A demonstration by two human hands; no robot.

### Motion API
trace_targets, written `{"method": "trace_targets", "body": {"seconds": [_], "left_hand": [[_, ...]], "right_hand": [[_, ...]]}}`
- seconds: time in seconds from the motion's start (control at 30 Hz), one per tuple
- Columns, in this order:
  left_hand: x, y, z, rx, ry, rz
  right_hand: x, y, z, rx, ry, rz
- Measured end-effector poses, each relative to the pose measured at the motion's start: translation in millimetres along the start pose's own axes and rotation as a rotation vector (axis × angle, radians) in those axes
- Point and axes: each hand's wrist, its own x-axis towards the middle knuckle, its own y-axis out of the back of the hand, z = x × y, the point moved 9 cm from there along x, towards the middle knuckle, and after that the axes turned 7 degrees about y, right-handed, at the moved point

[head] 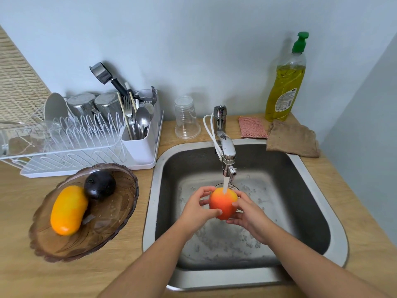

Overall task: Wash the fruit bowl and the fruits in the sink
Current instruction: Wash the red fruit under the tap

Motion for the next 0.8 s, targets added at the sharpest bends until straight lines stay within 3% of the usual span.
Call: {"method": "trace_targets", "body": {"seconds": [0.23, 0.57, 0.8], "left_hand": [[-11, 8, -14, 0.015, 0.031, 0.030], [-33, 38, -25, 0.003, 0.067, 0.078], [-48, 68, -2, -0.066, -0.050, 0.183]], "right_hand": [[-8, -4, -2, -0.311, 0.071, 0.010], [-12, -35, 9, -0.316, 0.167, 0.011], [-17, -70, -33, -0.469, 0.440, 0.017]]}}
